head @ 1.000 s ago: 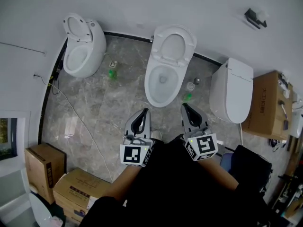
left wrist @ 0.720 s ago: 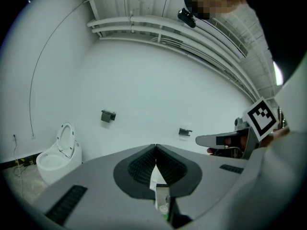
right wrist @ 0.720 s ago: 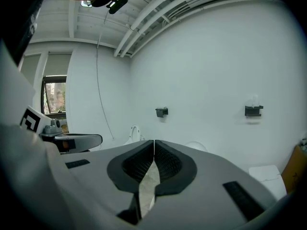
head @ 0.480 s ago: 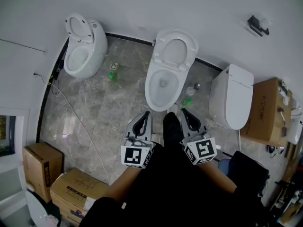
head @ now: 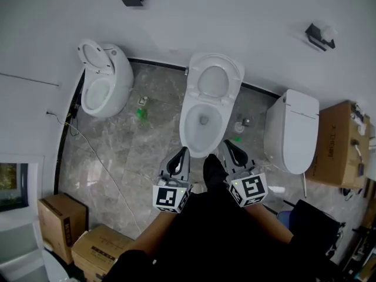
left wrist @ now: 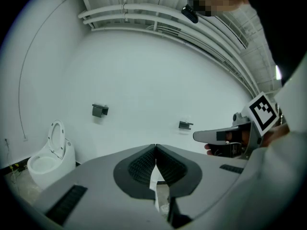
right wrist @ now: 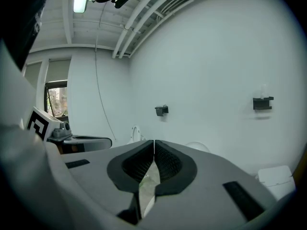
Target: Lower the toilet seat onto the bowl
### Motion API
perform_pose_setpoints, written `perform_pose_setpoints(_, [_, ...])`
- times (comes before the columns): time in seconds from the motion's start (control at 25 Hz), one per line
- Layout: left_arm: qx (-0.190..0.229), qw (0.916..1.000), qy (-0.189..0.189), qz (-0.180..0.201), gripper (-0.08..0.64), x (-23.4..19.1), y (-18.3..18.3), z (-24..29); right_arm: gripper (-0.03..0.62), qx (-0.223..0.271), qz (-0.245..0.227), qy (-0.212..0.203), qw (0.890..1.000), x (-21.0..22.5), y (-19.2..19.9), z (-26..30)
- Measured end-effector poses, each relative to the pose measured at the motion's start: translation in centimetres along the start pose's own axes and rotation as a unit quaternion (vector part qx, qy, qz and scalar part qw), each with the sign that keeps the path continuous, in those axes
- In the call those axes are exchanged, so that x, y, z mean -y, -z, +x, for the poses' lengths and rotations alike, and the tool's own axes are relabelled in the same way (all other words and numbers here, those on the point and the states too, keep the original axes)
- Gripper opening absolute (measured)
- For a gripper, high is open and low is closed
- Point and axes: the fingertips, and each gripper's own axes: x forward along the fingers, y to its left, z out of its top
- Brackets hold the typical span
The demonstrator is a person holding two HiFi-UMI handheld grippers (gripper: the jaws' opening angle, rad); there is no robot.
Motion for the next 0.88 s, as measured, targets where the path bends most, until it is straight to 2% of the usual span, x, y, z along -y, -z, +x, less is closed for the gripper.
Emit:
perform_pose_setpoints(0.28, [-0.023,0.9997,0.005,0.006,0.015,-1.4,0.1,8.8,0.032,-0.015,0.009,-0.003,1.0,7.6,-1.1,4.6])
perform_pose_setpoints(0.48, [-0.012,0.9992,0.029,-0.025,0.015,-2.4,0.4,15.2,0.032,-0.031,0.002,0.004,1.0,13.0,-0.8,8.2])
perform_pose_setpoints(0.88, [-0.048,0.9989,-0.001,0.0,0.015,-6.1,1.4,25.3,0.032,-0.064,0.004,0.023,0.998,22.0,1.0,15.6])
